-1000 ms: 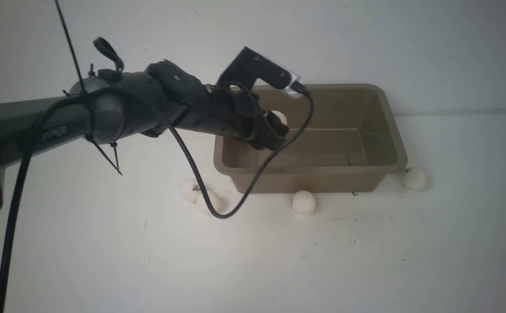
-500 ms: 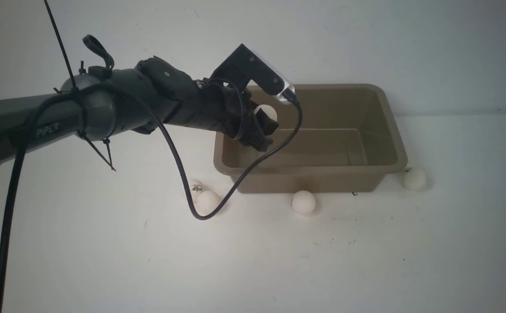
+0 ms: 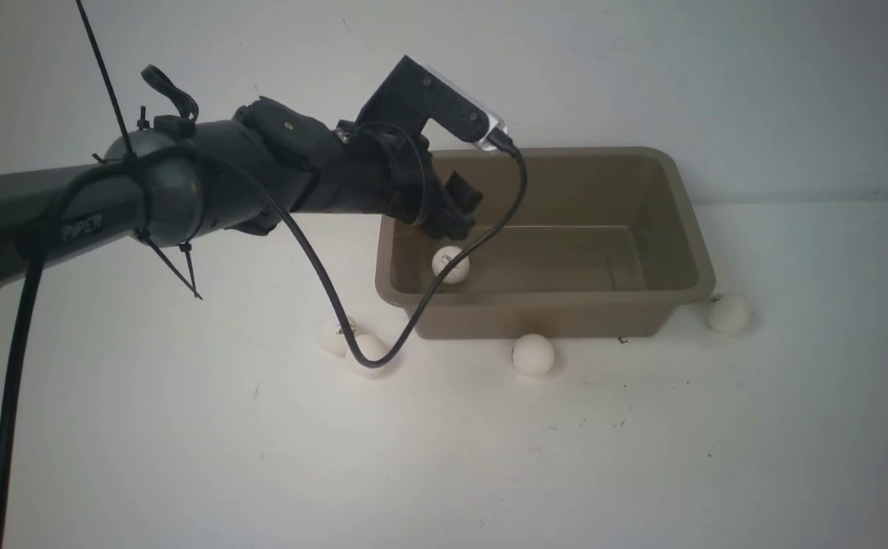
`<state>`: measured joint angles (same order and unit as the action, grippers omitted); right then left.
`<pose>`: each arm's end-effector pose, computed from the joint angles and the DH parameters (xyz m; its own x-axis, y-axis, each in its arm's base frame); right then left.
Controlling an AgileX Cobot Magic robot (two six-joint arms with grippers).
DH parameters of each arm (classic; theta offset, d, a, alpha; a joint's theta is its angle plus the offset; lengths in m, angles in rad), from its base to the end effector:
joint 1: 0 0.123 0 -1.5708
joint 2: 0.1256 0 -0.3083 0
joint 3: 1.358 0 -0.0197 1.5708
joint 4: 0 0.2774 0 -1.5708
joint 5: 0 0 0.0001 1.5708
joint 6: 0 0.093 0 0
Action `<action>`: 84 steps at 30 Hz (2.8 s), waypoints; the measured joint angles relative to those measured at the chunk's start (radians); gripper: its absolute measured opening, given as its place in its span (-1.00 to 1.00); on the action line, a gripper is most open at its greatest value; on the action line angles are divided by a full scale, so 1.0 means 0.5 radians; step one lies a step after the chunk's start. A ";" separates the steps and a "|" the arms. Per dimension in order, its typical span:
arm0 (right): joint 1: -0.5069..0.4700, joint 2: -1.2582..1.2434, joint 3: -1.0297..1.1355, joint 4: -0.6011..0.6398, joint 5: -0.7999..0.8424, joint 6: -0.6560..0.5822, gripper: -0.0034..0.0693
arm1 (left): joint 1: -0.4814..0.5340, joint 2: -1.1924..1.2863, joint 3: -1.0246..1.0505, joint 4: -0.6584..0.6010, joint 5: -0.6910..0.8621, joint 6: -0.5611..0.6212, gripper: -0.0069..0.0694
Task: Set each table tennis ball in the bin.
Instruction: Use the left arm to put the table tennis ball into the box, then use the left arm to clamp the table tennis ball closest to it
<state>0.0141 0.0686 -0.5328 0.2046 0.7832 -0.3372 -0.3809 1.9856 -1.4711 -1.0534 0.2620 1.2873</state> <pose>0.0130 0.0135 0.3243 -0.1862 -0.1907 -0.9638 -0.1927 0.9690 -0.1545 0.4526 -0.2039 0.2422 -0.3444 0.3965 -0.8510 0.6441 0.7593 0.0931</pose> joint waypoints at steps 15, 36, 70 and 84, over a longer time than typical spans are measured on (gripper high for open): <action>0.000 0.000 0.000 -0.052 -0.026 0.000 -0.24 | 0.000 -0.129 0.000 0.616 0.884 -0.780 0.52; 0.000 0.000 0.000 -0.052 -0.049 0.002 -0.24 | 0.000 -0.569 -0.007 1.696 1.328 -1.534 0.20; 0.000 0.000 0.000 -0.052 -0.049 0.002 -0.24 | 0.000 -0.105 -0.007 1.763 1.347 -1.556 0.47; 0.000 0.000 0.000 -0.052 -0.049 0.002 -0.24 | 0.000 0.043 -0.009 1.764 1.127 -1.558 0.47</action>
<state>0.0141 0.0686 -0.5328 0.1786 0.7589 -0.3364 -0.3809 2.0071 -1.4758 -0.1711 0.8253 0.5082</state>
